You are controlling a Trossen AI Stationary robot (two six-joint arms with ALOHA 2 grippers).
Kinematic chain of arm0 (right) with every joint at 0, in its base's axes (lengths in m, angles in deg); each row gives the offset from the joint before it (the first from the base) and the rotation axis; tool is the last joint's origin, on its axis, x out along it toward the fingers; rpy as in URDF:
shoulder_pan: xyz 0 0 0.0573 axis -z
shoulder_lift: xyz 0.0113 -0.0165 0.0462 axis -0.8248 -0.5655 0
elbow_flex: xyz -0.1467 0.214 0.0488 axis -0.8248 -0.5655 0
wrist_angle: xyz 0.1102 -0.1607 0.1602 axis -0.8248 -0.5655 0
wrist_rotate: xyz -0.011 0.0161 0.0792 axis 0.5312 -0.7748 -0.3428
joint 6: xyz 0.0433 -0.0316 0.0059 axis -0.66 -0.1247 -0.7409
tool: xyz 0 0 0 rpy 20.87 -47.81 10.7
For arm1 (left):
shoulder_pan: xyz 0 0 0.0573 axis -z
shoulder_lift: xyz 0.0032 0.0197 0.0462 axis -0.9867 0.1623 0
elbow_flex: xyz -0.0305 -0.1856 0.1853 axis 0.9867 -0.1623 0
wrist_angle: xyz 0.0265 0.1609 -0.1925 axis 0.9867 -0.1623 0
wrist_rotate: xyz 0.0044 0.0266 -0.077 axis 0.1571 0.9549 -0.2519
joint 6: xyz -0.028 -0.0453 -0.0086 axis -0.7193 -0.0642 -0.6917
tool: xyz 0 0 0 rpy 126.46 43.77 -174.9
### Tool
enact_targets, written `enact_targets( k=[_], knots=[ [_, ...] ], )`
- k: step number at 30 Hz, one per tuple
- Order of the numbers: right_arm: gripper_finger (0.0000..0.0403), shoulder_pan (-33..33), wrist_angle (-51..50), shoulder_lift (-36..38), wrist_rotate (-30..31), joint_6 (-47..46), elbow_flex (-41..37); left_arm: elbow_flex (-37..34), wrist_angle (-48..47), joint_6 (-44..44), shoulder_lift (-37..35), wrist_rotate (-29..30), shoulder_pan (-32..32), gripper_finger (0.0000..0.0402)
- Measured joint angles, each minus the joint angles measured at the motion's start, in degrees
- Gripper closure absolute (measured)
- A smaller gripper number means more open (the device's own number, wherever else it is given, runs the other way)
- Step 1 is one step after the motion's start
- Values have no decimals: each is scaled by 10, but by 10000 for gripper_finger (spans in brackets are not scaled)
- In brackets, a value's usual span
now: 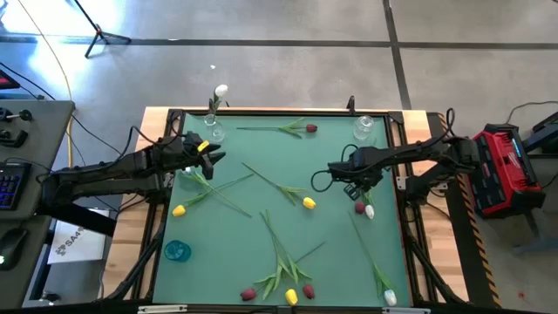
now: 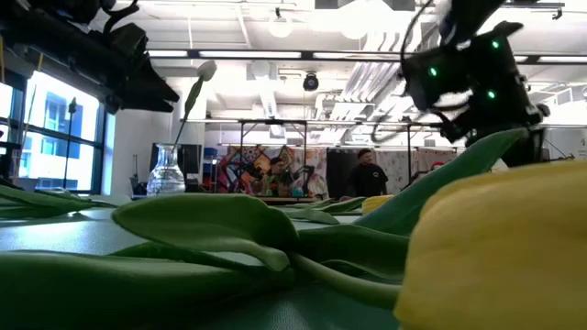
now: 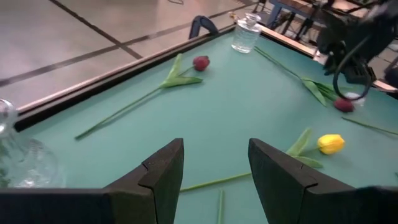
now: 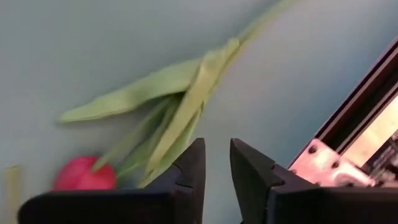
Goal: Sort flowers into vase by color
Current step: Put the white flower into the left transparent vase
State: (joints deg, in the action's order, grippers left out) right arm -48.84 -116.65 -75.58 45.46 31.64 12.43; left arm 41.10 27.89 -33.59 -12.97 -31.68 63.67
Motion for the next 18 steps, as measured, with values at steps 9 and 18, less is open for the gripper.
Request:
enact_targets(
  k=[9, 18],
  knots=[
    [352, 16, 61, 0, 24, -30, -70, 0, 42, 27, 0, 16, 3, 232],
    [352, 87, 185, 1, 21, 57, -69, 0, 45, 27, 0, 23, 3, 232]
  ],
)
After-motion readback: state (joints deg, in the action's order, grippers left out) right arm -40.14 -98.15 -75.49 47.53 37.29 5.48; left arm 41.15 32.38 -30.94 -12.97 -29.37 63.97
